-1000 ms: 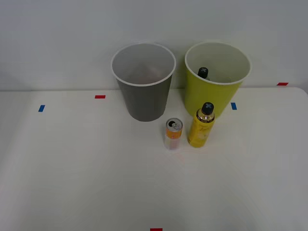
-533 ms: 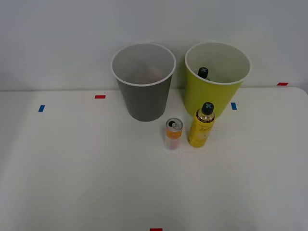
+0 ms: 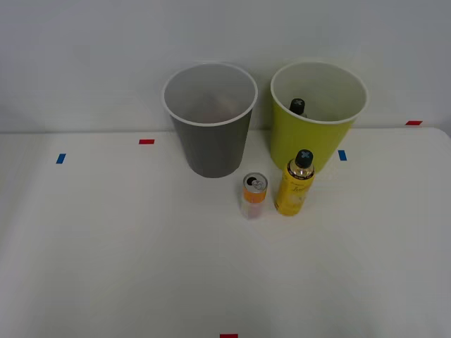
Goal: Put cans in the gray bin, plastic bottles in the light green bin
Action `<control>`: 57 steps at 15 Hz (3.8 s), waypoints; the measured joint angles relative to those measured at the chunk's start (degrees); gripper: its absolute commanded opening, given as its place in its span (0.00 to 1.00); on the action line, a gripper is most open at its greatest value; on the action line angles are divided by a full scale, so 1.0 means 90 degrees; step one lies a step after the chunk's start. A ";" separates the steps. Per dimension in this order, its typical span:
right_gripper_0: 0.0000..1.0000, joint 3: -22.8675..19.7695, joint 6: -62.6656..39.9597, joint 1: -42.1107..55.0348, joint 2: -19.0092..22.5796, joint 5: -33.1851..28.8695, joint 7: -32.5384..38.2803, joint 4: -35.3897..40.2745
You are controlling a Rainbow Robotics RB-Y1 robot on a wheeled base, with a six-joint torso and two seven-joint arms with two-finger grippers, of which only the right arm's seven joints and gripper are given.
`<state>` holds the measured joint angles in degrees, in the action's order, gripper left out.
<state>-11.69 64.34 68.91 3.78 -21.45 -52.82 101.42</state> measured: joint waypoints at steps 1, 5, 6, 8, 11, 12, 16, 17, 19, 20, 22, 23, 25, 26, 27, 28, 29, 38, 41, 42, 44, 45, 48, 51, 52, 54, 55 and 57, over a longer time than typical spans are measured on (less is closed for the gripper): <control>1.00 0.0000 0.0000 0.0000 0.0000 0.0000 0.0000 0.0000; 1.00 0.0000 0.0000 0.0000 0.0000 0.0000 0.0000 0.0000; 1.00 0.0000 0.0000 0.0000 0.0000 0.0000 0.0000 0.0000; 1.00 0.0065 -0.0036 -0.0153 -0.0012 -0.0025 0.0002 -0.0123; 1.00 0.0105 -0.0052 -0.0249 0.0008 -0.0008 -0.0005 -0.0277; 1.00 0.0106 -0.0047 -0.0252 0.0029 -0.0008 -0.0015 -0.0270; 1.00 0.0196 -0.0044 -0.0531 0.0079 -0.0220 -0.0104 -0.0196; 1.00 0.0366 -0.0092 -0.0618 0.0098 -0.0177 -0.0134 -0.0196; 1.00 0.0812 -0.0311 -0.0742 0.0196 0.0242 -0.0427 -0.0196; 1.00 0.0920 -0.0374 -0.0812 0.0250 0.0407 -0.0828 -0.0196; 1.00 0.1076 -0.0599 -0.1059 0.0425 0.0710 -0.1413 -0.0196; 1.00 0.1074 -0.0697 -0.1153 0.0481 0.0739 -0.1438 -0.0196; 1.00 0.1074 -0.1017 -0.1438 0.0579 0.0749 -0.1422 -0.0196; 1.00 0.1085 -0.1150 -0.1611 0.0607 0.0751 -0.1418 -0.0196; 1.00 0.1117 -0.1274 -0.1795 0.0614 0.0755 -0.1417 -0.0197; 1.00 0.1181 -0.1416 -0.1984 0.0615 0.0772 -0.1417 -0.0196; 1.00 0.1256 -0.1506 -0.2164 0.0607 0.0789 -0.1427 -0.0196; 1.00 0.1884 -0.2809 -0.3682 0.0550 0.0830 -0.1718 -0.0197; 1.00 0.1958 -0.3200 -0.4176 0.0491 0.0778 -0.1799 -0.0196; 1.00 0.2003 -0.3383 -0.4322 0.0494 0.0767 -0.1814 -0.0197; 1.00 0.2072 -0.3623 -0.4508 0.0489 0.0756 -0.1835 -0.0203; 1.00 0.2095 -0.3646 -0.4573 0.0484 0.0761 -0.1843 -0.0232; 1.00 0.2119 -0.3067 -0.5097 0.0467 0.0965 -0.1871 -0.1240; 1.00 0.2122 -0.2689 -0.5853 0.0423 0.1092 -0.1958 -0.1887; 1.00 0.2127 -0.2781 -0.5994 0.0445 0.1065 -0.1968 -0.1900; 1.00 0.2136 -0.3042 -0.6217 0.0534 0.0985 -0.1974 -0.1903; 1.00 0.2166 -0.3192 -0.6324 0.0589 0.0952 -0.1964 -0.1901; 1.00 0.2268 -0.3556 -0.6552 0.0707 0.0919 -0.1947 -0.1901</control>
<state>8.73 32.33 9.94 10.14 -13.17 -70.34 84.31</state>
